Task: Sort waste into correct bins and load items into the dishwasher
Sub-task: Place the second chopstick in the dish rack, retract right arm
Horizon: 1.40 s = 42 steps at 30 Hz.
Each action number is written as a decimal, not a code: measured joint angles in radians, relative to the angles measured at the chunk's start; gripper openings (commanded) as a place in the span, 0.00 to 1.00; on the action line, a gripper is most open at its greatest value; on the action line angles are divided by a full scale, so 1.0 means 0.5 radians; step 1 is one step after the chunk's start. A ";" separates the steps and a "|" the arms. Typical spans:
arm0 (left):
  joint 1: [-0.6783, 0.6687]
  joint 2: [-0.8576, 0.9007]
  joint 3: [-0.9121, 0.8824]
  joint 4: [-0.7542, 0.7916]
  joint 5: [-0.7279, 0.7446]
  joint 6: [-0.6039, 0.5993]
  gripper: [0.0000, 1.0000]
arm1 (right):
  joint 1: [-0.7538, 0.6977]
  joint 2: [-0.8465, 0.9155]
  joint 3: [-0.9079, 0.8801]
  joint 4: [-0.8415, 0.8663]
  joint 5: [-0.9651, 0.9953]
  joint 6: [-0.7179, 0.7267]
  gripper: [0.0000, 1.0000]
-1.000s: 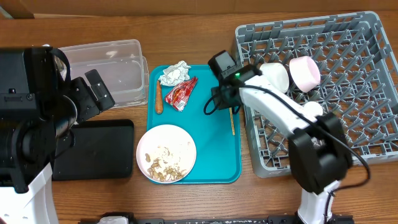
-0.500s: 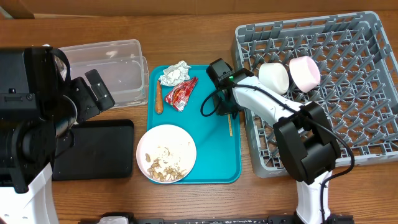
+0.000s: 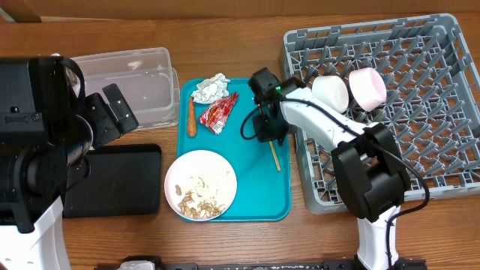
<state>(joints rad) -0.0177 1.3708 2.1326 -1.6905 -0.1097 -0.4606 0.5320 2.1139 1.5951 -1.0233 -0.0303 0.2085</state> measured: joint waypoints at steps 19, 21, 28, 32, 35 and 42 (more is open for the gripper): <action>0.000 0.000 0.000 0.001 0.000 0.000 1.00 | -0.501 -0.518 0.314 -0.114 0.232 -0.317 0.04; 0.000 0.000 0.000 0.000 0.000 0.000 1.00 | -0.497 -0.484 0.264 -0.106 0.230 -0.359 0.04; 0.000 0.000 0.000 0.000 0.000 0.000 1.00 | -0.430 -0.420 0.200 -0.077 0.247 -0.466 0.58; 0.000 0.000 0.000 0.000 0.000 0.000 1.00 | -0.408 -0.420 0.201 -0.123 0.304 -0.460 0.59; 0.000 0.000 0.000 0.000 0.000 0.000 1.00 | -0.408 -0.422 0.214 -0.192 0.330 -0.398 0.59; 0.000 0.000 0.000 0.000 0.000 0.000 1.00 | -0.409 -0.650 0.272 -0.234 0.198 -0.301 0.59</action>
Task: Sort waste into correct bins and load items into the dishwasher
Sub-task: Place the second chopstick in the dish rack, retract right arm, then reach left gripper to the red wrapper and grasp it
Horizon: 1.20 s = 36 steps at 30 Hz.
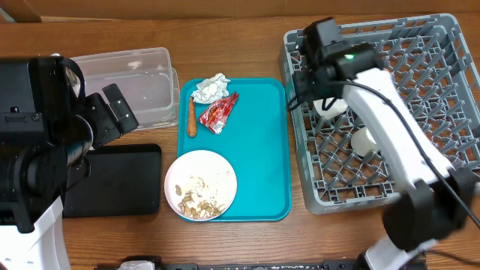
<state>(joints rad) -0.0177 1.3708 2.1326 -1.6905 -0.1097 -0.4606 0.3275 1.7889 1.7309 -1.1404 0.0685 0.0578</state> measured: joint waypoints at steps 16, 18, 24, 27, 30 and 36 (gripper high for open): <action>0.000 0.000 0.000 0.166 0.183 -0.015 1.00 | -0.183 -1.179 0.128 0.047 -0.048 0.041 1.00; -0.004 0.003 0.000 0.188 0.288 -0.005 1.00 | -0.185 -1.157 0.127 0.043 -0.047 0.041 1.00; -0.259 0.108 -0.024 0.104 0.416 0.061 1.00 | -0.185 -1.106 0.124 0.042 -0.048 0.042 1.00; -0.443 0.233 -0.084 0.053 0.347 0.037 0.94 | -0.184 -1.099 0.124 0.042 -0.049 0.040 1.00; -0.588 0.377 -0.200 0.067 0.291 -0.032 0.84 | -0.184 -1.086 0.124 0.041 -0.048 0.042 1.00; -0.828 0.675 -0.488 0.161 0.210 -0.223 0.83 | -0.184 -1.030 0.124 0.042 -0.048 0.041 1.00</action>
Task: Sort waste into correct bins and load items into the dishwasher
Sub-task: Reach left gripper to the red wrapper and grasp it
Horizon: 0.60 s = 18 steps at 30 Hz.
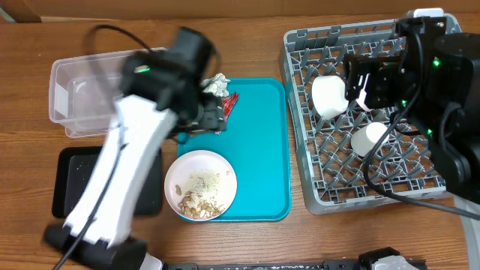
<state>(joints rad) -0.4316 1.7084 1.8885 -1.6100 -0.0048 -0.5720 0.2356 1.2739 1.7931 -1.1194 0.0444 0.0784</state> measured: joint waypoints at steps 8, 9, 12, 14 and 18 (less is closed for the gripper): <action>-0.082 0.208 -0.185 0.140 -0.139 -0.214 0.86 | -0.001 0.027 0.000 0.000 0.000 -0.001 1.00; -0.077 0.227 -0.188 0.157 -0.148 -0.213 0.86 | 0.000 0.027 0.000 0.000 0.000 -0.001 1.00; -0.065 0.298 -0.190 0.262 -0.170 -0.150 0.88 | 0.000 0.027 0.000 0.001 0.000 0.000 1.00; -0.061 0.352 -0.190 0.333 -0.181 -0.091 0.88 | 0.000 0.027 0.000 0.001 0.000 0.001 1.00; -0.061 0.447 -0.195 0.554 -0.203 -0.024 0.86 | 0.000 0.027 0.000 0.000 0.000 -0.001 1.00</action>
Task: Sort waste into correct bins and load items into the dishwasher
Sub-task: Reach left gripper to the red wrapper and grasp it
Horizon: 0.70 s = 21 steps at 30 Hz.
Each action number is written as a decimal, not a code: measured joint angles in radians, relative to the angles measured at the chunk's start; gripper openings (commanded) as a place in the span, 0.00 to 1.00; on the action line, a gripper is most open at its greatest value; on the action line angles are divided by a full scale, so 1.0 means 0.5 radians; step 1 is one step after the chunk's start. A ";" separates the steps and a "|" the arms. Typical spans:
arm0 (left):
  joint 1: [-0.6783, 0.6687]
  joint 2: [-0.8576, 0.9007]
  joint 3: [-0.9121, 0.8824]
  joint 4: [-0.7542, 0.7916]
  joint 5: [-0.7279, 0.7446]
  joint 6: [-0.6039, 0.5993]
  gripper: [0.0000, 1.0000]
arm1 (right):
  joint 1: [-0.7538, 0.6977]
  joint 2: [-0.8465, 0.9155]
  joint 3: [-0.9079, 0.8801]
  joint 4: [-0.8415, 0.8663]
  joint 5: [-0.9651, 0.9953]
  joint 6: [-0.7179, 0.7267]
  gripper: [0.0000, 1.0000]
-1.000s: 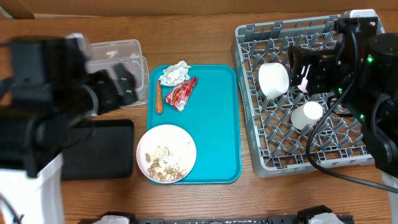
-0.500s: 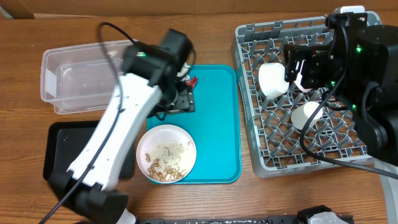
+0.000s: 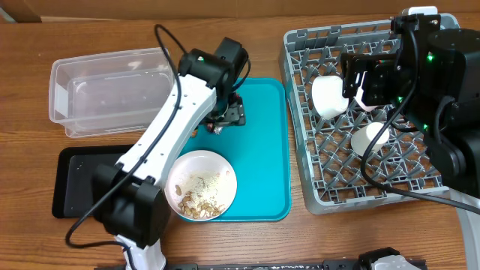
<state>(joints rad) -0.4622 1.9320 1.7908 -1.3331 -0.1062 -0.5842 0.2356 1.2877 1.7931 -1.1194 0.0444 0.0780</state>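
Note:
My left gripper [image 3: 227,118] is down on the far-left part of the teal tray [image 3: 262,150], where the waste lies. The arm and gripper hide the red wrapper, the crumpled napkin and the carrot piece. Its jaws cannot be made out. A white plate [image 3: 201,184] with food scraps sits on the tray's near-left corner. Over the far side of the grey dish rack [image 3: 337,187], my right gripper [image 3: 358,81] hangs open and empty. Two white cups [image 3: 328,96] [image 3: 371,137] lie in the rack.
A clear plastic bin [image 3: 105,90] stands at the far left of the table. A flat black bin [image 3: 79,180] lies in front of it. The right half of the teal tray is bare. A cable loops above the left arm.
My left arm has reached further right over the tray. Its gripper now covers the spot where the red wrapper lay. The right arm has barely moved.
First my right gripper was at a chopstick on the tray's right side, with the left arm parked. Then the right gripper was over the rack and the chopstick was gone from the tray. Later the right arm was drawn back while the left reached to the waste.

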 measured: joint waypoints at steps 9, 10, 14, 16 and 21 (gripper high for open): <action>0.040 0.251 -0.002 0.334 -0.208 0.037 0.88 | 0.000 0.000 0.000 -0.002 0.001 0.002 1.00; 0.043 0.296 -0.002 0.352 -0.225 0.037 0.87 | 0.000 0.000 0.000 -0.001 0.000 0.001 1.00; 0.050 0.478 -0.004 0.367 -0.247 0.048 0.87 | 0.000 0.000 0.000 -0.001 0.001 0.002 1.00; 0.052 0.540 -0.009 0.381 -0.269 0.082 0.92 | 0.000 0.000 0.000 0.000 -0.001 0.001 1.00; 0.053 0.620 -0.009 0.454 -0.358 0.136 0.92 | 0.000 0.000 0.000 -0.001 0.000 0.000 1.00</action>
<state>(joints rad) -0.4358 2.2417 1.7863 -1.1061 -0.2852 -0.5163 0.2356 1.2877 1.7931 -1.1198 0.0444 0.0780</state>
